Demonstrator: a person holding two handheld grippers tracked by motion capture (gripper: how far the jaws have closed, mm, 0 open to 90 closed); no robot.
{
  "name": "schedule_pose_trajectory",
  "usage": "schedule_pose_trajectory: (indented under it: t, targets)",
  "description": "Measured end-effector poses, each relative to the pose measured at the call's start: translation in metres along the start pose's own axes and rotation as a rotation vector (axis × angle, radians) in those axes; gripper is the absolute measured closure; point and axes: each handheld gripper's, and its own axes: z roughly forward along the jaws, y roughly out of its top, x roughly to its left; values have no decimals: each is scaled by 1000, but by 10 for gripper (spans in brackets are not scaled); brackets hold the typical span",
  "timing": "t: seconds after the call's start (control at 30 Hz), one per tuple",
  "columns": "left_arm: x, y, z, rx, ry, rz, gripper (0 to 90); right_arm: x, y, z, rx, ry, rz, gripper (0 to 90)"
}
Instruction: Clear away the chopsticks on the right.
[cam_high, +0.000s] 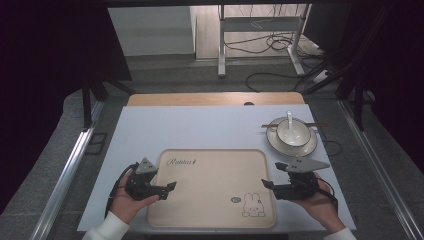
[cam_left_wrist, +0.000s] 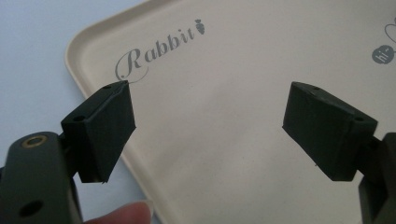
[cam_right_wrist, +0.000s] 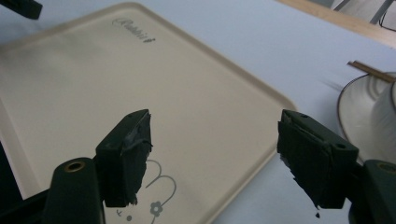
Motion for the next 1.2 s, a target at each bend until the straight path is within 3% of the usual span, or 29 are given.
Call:
schedule_pose_trajectory:
  t: [0.2,0.23,0.37,0.4,0.47,0.5,0.53,0.6,0.63,0.7,0.8,1.0,1.03,1.1,1.2]
  targets:
    - [1,0,0,0,1,-7,169,-18,15,-18,-9,-9,9,316]
    - [1,0,-1,-1,2,-8,168,-29,22,-25,-1,-30,16,328]
    - [1,0,-1,-3,3,-13,167,-43,31,-32,-3,-57,31,338]
    - [1,0,0,2,6,-9,166,-55,38,-36,-6,-74,35,364]
    - [1,0,0,-1,7,-14,166,-68,44,-39,4,-80,37,381]
    - [1,0,0,1,7,-15,166,-68,44,-39,4,-80,37,381]
    - [2,0,1,5,7,-16,166,-81,49,-40,22,-97,36,394]
    - [3,-1,1,6,9,-15,166,-87,50,-41,29,-103,37,399]
    - [3,-1,2,11,8,-18,165,-101,54,-42,38,-128,43,409]
    - [3,-1,2,12,8,-18,164,-108,56,-42,41,-135,45,411]
    - [4,-2,3,17,8,-19,163,-135,64,-42,60,-149,84,423]
    - [4,-2,1,13,12,-25,163,-156,74,-40,72,-170,106,459]
    - [4,-2,1,11,13,-26,163,-168,76,-37,89,-180,117,483]
    - [4,-2,0,9,16,-25,163,-172,76,-36,96,-183,123,493]
    - [5,-3,0,7,13,-34,163,-194,79,-30,152,-200,158,545]
